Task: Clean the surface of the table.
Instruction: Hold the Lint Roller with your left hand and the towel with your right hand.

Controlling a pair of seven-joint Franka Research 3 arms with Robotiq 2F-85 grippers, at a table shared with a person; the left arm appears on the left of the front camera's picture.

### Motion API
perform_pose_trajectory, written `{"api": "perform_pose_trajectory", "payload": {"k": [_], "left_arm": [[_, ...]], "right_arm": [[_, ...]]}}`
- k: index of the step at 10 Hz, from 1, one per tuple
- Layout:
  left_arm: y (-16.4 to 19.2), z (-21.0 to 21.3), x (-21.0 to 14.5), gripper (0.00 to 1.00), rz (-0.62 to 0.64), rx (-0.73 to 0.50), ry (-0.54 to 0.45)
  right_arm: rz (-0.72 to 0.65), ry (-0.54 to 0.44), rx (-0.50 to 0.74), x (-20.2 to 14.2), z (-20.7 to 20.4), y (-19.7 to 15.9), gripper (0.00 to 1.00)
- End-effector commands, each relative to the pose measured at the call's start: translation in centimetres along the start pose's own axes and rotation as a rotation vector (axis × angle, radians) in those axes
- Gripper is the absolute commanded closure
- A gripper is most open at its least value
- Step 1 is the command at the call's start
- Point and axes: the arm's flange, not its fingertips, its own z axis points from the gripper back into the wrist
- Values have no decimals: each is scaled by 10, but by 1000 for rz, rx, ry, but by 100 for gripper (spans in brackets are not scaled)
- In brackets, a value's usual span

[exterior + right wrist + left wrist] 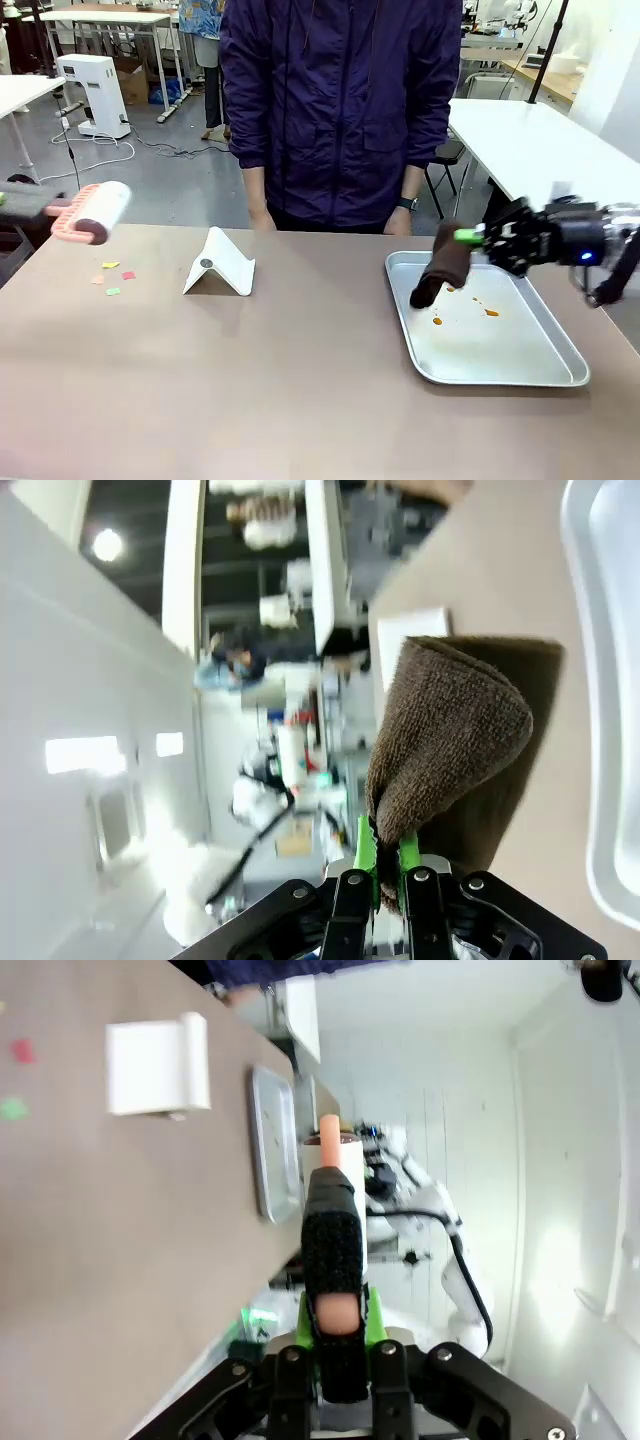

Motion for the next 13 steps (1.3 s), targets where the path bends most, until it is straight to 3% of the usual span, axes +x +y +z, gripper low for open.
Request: {"api": "perform_pose_trajectory", "payload": {"k": [1, 3, 5, 6, 7, 11, 12, 13], "left_arm": [[28, 26, -3, 84, -64, 40, -106], [58, 68, -13, 84, -75, 12, -188], [87, 114, -12, 84, -63, -21, -240], [101, 137, -17, 84, -66, -90, -276], [109, 148, -23, 84, -52, -108, -327], [120, 138, -9, 84, -45, -213, -349], [121, 148, -27, 84, -26, -144, -355], [121, 148, -27, 84, -26, -144, -355]], "right_arm": [[-46, -133, 19, -45, 50, -19, 100], [-104, -227, 25, -37, 104, -43, 100], [-133, -220, 34, -24, 150, -73, 100], [-153, -191, 33, -20, 174, -95, 100], [-124, -96, 56, -21, 189, -113, 100], [-118, -162, 126, -30, 198, -141, 100], [-122, -182, 123, -30, 192, -142, 100], [-154, -140, 97, -18, 210, -142, 100]]}}
